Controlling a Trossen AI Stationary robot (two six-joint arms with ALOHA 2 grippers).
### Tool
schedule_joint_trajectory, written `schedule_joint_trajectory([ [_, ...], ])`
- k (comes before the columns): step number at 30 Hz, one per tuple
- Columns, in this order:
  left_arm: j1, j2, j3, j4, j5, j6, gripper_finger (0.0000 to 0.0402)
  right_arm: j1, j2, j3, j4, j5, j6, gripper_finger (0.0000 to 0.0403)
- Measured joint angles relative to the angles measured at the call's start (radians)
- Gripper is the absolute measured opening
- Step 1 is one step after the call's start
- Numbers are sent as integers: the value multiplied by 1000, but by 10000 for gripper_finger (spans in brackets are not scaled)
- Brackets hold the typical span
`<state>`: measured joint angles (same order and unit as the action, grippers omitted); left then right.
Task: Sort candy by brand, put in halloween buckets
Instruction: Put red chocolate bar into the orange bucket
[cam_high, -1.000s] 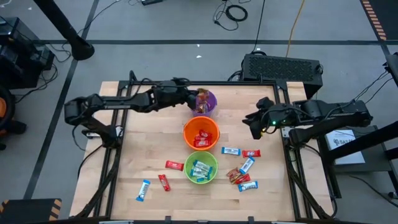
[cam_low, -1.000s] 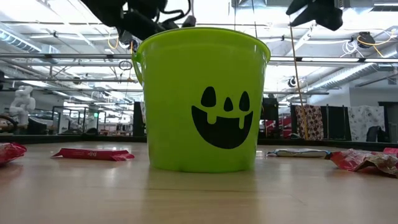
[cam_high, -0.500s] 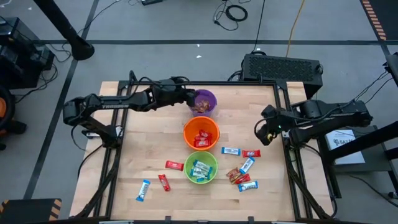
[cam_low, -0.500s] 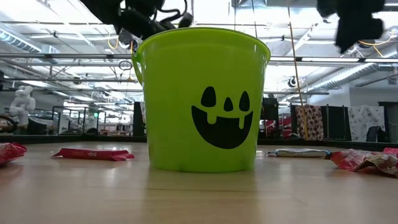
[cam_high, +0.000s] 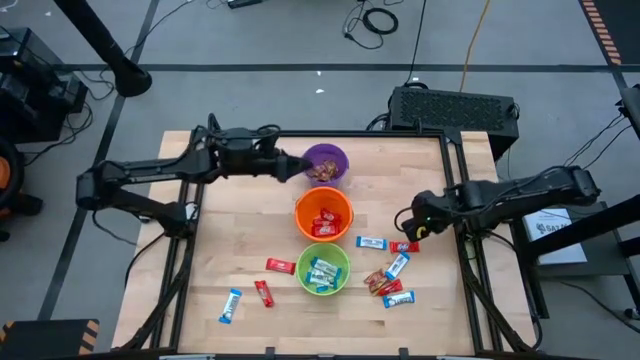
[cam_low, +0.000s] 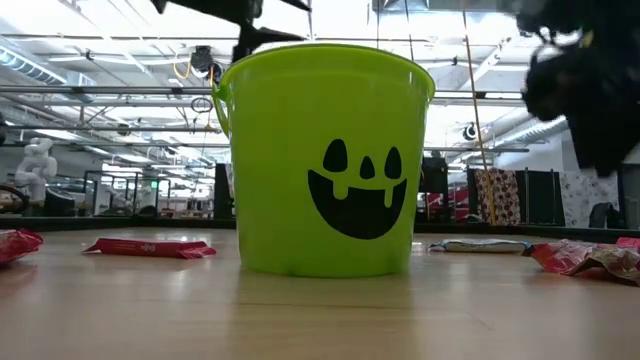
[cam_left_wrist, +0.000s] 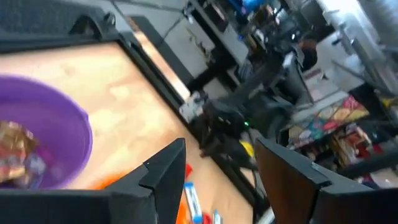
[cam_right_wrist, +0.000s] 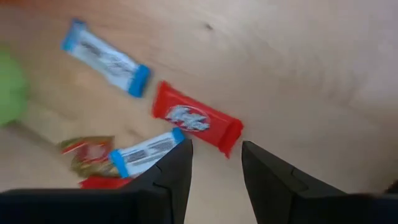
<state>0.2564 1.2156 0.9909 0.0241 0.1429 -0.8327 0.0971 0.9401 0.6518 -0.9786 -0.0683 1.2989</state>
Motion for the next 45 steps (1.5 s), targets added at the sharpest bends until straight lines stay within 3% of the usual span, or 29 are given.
schedule_joint_trajectory([
  [8,-104,-72,0,-182,-1,0,198,0,0,-188,174,-89,55,144],
  [14,-167,-81,0,-265,-28,-1,198,0,-1,-235,252,-95,61,159],
  [20,-194,-80,0,-277,-51,0,198,0,0,-279,289,-95,68,150],
  [29,-194,-80,0,-277,-54,0,198,0,0,-314,424,-96,78,104],
  [39,-193,-80,0,-281,-74,0,198,0,0,-314,457,-97,75,7],
  [45,-193,-80,0,-280,-77,0,198,0,-2,-314,490,-99,50,1],
])
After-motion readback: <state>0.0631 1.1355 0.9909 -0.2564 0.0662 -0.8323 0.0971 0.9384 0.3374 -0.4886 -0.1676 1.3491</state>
